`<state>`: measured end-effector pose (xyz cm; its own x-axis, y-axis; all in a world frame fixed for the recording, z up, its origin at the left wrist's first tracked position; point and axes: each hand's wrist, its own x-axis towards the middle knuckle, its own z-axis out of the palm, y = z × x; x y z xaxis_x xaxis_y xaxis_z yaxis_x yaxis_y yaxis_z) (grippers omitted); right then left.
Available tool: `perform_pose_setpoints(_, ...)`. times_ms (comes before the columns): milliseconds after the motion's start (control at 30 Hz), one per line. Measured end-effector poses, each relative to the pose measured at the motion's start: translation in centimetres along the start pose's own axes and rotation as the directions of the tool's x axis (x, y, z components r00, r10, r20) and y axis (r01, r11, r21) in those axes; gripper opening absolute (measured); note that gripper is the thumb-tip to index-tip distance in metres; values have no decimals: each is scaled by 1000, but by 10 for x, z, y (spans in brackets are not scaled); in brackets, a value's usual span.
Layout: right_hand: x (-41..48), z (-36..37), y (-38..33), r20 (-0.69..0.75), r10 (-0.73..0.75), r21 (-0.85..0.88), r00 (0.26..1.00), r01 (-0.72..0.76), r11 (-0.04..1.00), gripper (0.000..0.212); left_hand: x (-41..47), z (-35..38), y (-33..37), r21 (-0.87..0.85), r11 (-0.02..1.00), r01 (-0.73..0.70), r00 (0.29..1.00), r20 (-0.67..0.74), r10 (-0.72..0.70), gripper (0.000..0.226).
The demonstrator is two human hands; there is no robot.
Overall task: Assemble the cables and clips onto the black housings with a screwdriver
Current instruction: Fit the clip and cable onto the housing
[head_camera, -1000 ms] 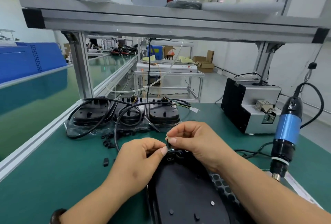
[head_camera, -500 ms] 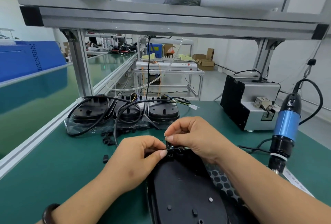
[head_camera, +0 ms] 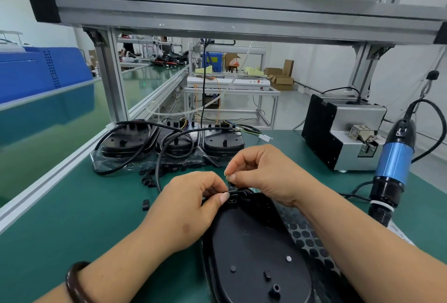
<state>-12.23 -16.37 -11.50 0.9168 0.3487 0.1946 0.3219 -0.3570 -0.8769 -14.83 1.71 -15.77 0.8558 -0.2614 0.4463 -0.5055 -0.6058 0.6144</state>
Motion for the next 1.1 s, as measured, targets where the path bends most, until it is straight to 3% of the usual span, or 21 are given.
perform_pose_setpoints(367, 6, 3, 5, 96, 193, 354, 976, -215, 910, 21, 0, 4, -1, -43, 999, 8, 1000, -18, -9, 17)
perform_pose_setpoints(600, 6, 6, 1, 57, 243, 299, 968, -249, 921, 25, -2, 5, 1, -45, 999, 15, 999, -47, -17, 18)
perform_pose_setpoints(800, -3, 9, -3, 12, 113, 15, 993, -114, 993, 19, -5, 7, 2, 79, 997, -8, 998, -69, 13, 15)
perform_pose_setpoints(900, -7, 7, 1, 11, 105, 46, 994, -106, 993, 15, -5, 5, 2, 76, 997, 28, 998, -49, -24, 10)
perform_pose_setpoints(1100, -15, 3, 5, -36, 117, 32, 992, -116, 993, 8, 3, 0, 10, 133, 990, 37, 999, 33, -41, 22)
